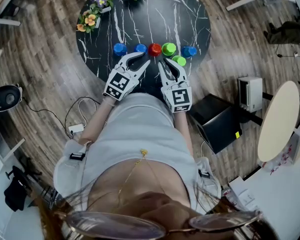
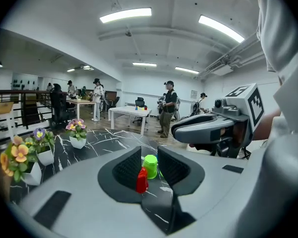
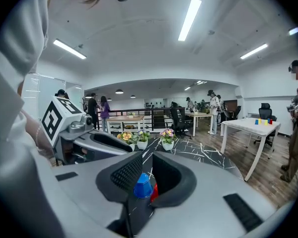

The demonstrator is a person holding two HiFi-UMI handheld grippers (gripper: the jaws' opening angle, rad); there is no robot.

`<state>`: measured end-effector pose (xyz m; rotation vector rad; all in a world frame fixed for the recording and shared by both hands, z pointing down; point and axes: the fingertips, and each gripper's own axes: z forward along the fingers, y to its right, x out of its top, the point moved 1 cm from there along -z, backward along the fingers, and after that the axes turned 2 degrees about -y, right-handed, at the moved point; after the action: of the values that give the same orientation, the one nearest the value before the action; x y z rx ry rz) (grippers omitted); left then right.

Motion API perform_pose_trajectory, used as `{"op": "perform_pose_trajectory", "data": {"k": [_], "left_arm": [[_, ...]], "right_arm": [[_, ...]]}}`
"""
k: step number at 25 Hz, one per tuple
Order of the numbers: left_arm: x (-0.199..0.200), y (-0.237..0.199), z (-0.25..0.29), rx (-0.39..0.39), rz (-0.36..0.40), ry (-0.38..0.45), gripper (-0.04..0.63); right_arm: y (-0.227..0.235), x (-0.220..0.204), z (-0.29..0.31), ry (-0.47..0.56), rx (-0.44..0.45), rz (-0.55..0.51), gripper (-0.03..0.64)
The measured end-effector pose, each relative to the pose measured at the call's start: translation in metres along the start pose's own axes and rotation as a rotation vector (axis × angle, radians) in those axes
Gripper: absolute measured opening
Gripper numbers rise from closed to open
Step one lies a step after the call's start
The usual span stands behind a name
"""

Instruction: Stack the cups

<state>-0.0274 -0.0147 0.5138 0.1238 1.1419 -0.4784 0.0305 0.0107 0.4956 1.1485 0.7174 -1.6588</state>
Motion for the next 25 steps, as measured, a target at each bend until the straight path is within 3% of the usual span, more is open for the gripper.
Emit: {"op": "perform_pose_trajectory", "data": {"k": [15, 25], "left_arm": [[-0.041, -0.052, -0.005, 0.121, -0.064, -0.084, 0.133], [-0.075, -0.095, -0.015, 0.239, -0.147, -0.122, 0.153]], "right_arm": [[0.005, -0.009, 0.005, -0.046, -0.023, 0.010, 0.071], [0.005, -0.016, 0.007, -0.072, -0.026, 0.013, 0.075]]}}
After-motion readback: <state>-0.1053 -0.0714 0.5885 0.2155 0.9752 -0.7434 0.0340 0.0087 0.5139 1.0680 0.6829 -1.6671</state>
